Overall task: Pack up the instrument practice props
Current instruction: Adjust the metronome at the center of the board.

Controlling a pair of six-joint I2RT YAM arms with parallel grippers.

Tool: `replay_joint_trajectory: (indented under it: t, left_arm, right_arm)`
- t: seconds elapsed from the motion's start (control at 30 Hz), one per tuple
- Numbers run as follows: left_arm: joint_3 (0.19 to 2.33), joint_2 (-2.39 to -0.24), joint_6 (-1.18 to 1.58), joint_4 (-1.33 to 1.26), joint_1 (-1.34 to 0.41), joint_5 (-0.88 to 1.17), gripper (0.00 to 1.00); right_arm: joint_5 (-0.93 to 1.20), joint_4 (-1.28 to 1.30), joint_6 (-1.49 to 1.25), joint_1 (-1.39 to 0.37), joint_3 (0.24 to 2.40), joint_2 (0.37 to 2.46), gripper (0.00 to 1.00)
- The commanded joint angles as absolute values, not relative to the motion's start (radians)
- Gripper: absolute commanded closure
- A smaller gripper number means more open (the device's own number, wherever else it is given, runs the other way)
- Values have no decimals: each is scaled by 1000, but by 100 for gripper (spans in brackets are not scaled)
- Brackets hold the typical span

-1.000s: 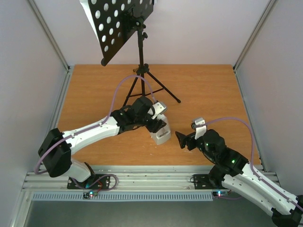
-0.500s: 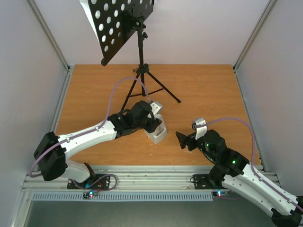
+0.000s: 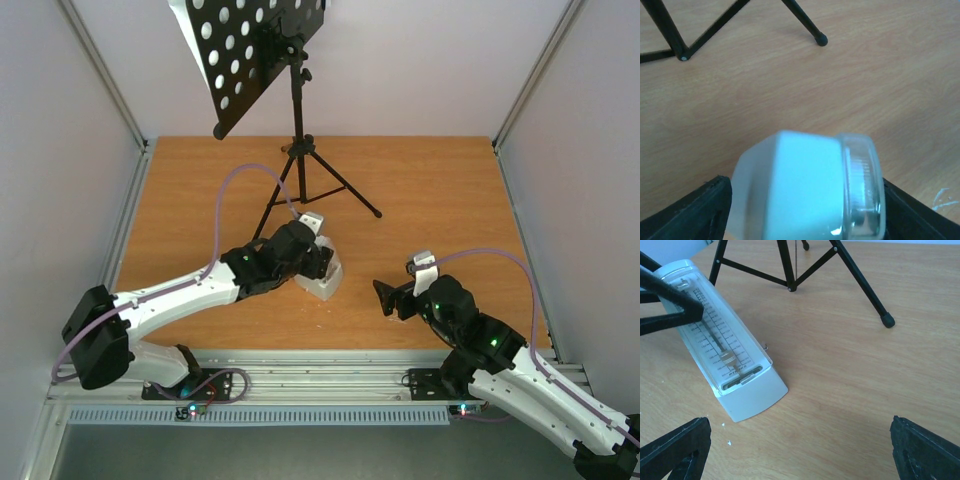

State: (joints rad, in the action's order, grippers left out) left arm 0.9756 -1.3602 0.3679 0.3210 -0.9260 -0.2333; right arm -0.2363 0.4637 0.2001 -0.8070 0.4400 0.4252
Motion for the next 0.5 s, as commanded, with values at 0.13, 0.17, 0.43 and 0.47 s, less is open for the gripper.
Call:
replay_joint_trajectory:
  t: [0.13, 0.17, 0.43, 0.47]
  left_arm:
    - [898, -1207, 395, 246, -927, -132, 4]
    - [891, -1185, 385, 251, -927, -111, 1]
    - [738, -1003, 395, 241, -776, 157, 1]
    - [719, -998, 403, 222, -743, 210, 1]
  right_arm:
    - [-242, 498, 168, -811, 458, 416, 2]
    - [-241, 501, 166, -811, 459, 415, 2]
    - [-194, 543, 112, -811, 473, 426, 2]
    - [-184, 547, 97, -811, 472, 433, 3]
